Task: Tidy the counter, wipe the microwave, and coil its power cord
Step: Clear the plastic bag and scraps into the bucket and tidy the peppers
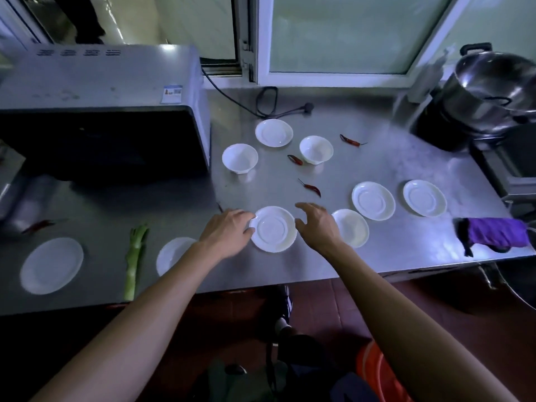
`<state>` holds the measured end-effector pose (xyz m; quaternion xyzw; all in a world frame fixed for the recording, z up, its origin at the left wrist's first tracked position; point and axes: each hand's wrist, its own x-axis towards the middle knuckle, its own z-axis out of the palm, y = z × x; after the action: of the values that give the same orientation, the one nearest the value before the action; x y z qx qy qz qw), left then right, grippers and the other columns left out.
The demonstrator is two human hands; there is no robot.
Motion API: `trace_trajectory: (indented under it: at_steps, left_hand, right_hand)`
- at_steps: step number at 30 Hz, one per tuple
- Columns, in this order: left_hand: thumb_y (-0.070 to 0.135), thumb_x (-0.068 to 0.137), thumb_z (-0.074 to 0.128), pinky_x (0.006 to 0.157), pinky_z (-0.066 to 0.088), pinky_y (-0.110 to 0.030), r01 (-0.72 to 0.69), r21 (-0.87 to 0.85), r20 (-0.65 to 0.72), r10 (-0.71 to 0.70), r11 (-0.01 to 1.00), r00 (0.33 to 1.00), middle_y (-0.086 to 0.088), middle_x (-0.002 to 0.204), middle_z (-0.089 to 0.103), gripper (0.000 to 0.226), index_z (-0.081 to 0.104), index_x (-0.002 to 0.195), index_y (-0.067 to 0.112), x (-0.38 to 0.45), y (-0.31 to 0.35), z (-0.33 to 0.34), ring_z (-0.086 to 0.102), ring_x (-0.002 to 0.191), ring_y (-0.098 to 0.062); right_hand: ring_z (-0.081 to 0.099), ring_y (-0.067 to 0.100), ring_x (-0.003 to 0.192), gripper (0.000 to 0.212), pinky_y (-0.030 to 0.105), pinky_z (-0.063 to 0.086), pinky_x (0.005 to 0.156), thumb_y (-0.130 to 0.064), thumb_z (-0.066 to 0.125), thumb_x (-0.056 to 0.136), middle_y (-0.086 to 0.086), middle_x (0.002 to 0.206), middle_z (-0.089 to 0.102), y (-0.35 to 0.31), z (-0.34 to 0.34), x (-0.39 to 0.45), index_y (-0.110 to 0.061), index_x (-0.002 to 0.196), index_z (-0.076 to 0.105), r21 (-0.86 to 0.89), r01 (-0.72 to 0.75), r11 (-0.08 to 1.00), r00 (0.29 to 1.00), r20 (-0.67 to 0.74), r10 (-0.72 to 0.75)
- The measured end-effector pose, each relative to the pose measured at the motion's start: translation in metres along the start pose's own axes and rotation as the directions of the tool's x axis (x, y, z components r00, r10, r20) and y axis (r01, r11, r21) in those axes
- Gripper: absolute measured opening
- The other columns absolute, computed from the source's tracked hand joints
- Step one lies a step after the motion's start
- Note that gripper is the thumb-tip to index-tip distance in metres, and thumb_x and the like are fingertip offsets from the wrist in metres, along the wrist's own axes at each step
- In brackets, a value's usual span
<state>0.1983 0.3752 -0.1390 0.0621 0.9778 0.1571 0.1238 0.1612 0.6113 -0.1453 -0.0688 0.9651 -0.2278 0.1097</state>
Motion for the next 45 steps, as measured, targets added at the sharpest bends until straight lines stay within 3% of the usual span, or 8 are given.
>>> trace_trajectory:
  at_steps: [4,7,10,19,26,32,38,45]
  left_hand:
    - [0.039,0.096,0.052,0.088,0.049,-0.04,0.021,-0.001,0.035,-0.021,1.0,0.999,0.005,0.124,0.062,0.03,0.059,0.122,0.024,0.057,0.011,0.002,0.055,0.117,-0.025]
    - [0.037,0.097,0.053,0.099,0.046,-0.043,0.021,-0.014,0.08,-0.02,1.0,0.997,0.003,0.136,0.058,0.039,0.056,0.133,0.023,0.096,0.023,0.006,0.05,0.127,-0.025]
    - [0.036,0.097,0.053,0.1,0.047,-0.042,0.028,-0.025,0.088,-0.025,0.999,0.996,0.002,0.137,0.058,0.04,0.055,0.134,0.023,0.126,0.029,0.011,0.051,0.126,-0.025]
    - [0.028,0.095,0.058,0.098,0.048,-0.046,0.039,-0.112,0.08,-0.03,0.993,0.996,-0.004,0.129,0.065,0.037,0.061,0.13,0.016,0.184,0.034,0.023,0.057,0.119,-0.029]
    - [0.026,0.096,0.058,0.098,0.048,-0.045,0.011,-0.097,0.089,-0.002,0.995,0.996,-0.004,0.128,0.065,0.036,0.062,0.13,0.016,0.231,0.035,0.023,0.056,0.12,-0.028]
    - [0.027,0.097,0.054,0.099,0.046,-0.042,-0.028,-0.084,0.118,0.038,0.996,0.992,0.002,0.135,0.06,0.038,0.058,0.134,0.019,0.27,0.031,0.02,0.05,0.126,-0.023]
    - [0.02,0.095,0.057,0.102,0.046,-0.044,-0.09,-0.132,0.042,0.096,0.987,0.994,0.003,0.139,0.057,0.038,0.06,0.133,0.013,0.309,0.023,0.025,0.047,0.129,-0.025]
    - [0.012,0.092,0.055,0.087,0.049,-0.048,-0.251,-0.041,0.005,0.251,0.967,0.968,0.003,0.12,0.065,0.026,0.067,0.115,0.01,0.33,0.014,0.034,0.052,0.109,-0.03]
  right_hand:
    - [0.055,0.027,0.124,0.046,0.04,0.045,0.102,-0.024,0.058,0.094,0.003,0.142,0.055,0.026,-0.004,0.05,-0.022,0.139,0.053,-0.01,-0.054,0.998,0.998,0.032,0.055]
    - [0.053,0.028,0.124,0.049,0.04,0.041,0.106,-0.02,0.057,0.092,0.001,0.143,0.054,0.048,-0.008,0.084,-0.023,0.14,0.052,-0.009,-0.089,0.996,0.994,0.069,0.09]
    - [0.051,0.028,0.123,0.05,0.041,0.04,0.105,-0.012,0.053,0.09,0.0,0.142,0.054,0.067,-0.01,0.114,-0.023,0.139,0.053,-0.013,-0.077,0.997,0.993,0.089,0.078]
    - [0.049,0.029,0.114,0.039,0.039,0.039,0.09,-0.005,0.046,0.091,0.006,0.118,0.058,0.087,0.007,0.163,-0.018,0.125,0.06,-0.084,-0.058,0.995,0.991,0.117,0.068]
    - [0.052,0.031,0.098,0.027,0.037,0.039,0.08,0.0,0.048,0.086,0.007,0.099,0.059,0.102,0.015,0.174,-0.013,0.102,0.066,-0.095,-0.081,0.992,0.991,0.097,0.09]
    - [0.054,0.03,0.091,0.022,0.035,0.042,0.074,-0.002,0.051,0.086,0.005,0.093,0.06,0.105,0.014,0.184,-0.012,0.097,0.067,0.023,-0.199,0.98,0.98,0.023,0.198]
    - [0.058,0.024,0.088,0.02,0.029,0.04,0.065,-0.011,0.057,0.084,-0.001,0.089,0.062,0.099,0.023,0.194,-0.021,0.093,0.071,0.166,-0.297,0.94,0.946,-0.079,0.313]
    - [0.061,0.026,0.088,0.019,0.039,0.052,0.069,-0.012,0.06,0.084,0.0,0.091,0.066,0.089,0.029,0.194,-0.02,0.094,0.073,0.231,-0.307,0.923,0.93,-0.136,0.343]
